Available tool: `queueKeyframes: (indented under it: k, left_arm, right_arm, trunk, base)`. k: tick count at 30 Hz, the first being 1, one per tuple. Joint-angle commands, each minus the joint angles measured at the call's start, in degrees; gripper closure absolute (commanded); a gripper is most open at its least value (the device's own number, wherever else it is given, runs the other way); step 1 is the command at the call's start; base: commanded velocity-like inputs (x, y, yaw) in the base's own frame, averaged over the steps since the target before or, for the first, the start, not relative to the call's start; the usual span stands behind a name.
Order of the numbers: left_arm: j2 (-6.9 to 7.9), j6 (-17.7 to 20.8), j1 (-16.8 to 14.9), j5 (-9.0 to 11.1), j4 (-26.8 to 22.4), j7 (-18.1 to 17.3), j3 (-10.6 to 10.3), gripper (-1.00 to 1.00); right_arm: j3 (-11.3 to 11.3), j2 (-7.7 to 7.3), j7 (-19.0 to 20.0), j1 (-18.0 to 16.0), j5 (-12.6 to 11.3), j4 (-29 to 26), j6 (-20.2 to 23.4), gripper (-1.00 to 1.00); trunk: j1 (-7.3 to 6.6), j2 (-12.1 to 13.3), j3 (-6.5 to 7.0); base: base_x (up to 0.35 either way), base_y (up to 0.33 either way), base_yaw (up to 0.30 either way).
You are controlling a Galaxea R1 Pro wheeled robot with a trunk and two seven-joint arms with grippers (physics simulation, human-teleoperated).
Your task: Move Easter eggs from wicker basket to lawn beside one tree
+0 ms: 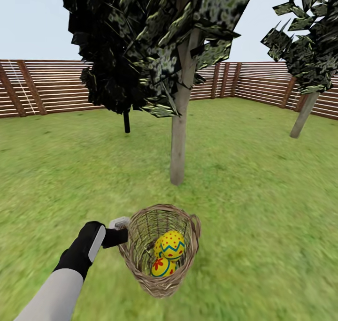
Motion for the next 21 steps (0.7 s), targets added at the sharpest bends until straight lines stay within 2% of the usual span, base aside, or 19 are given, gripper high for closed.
queueKeyframes:
  k: [1,17,21]
  left_arm:
    - [-0.07,0.34,-0.02,0.9,-0.05,-0.2,0.28,1.0]
    - [-0.07,0.34,-0.02,0.88,-0.05,-0.2,0.28,1.0]
    - [-0.07,0.34,-0.02,0.89,-0.05,-0.2,0.28,1.0]
  right_arm:
    - [-0.5,0.01,0.13,-0.04,0.56,0.12,-0.22,-1.0]
    - [-0.42,0.03,0.11,-0.04,0.58,0.16,-0.23,-1.0]
    - [-0.49,-0.01,0.11,-0.05,0.54,0.16,-0.23,-1.0]
  trunk:
    - [0.03,-0.02,-0.05]
    - [0.03,-0.02,-0.05]
    - [0.03,-0.02,-0.05]
  base:
    - [0.316,-0.005,0.155]
    - [0.316,-0.12,0.286]
    - [0.316,-0.128,0.056]
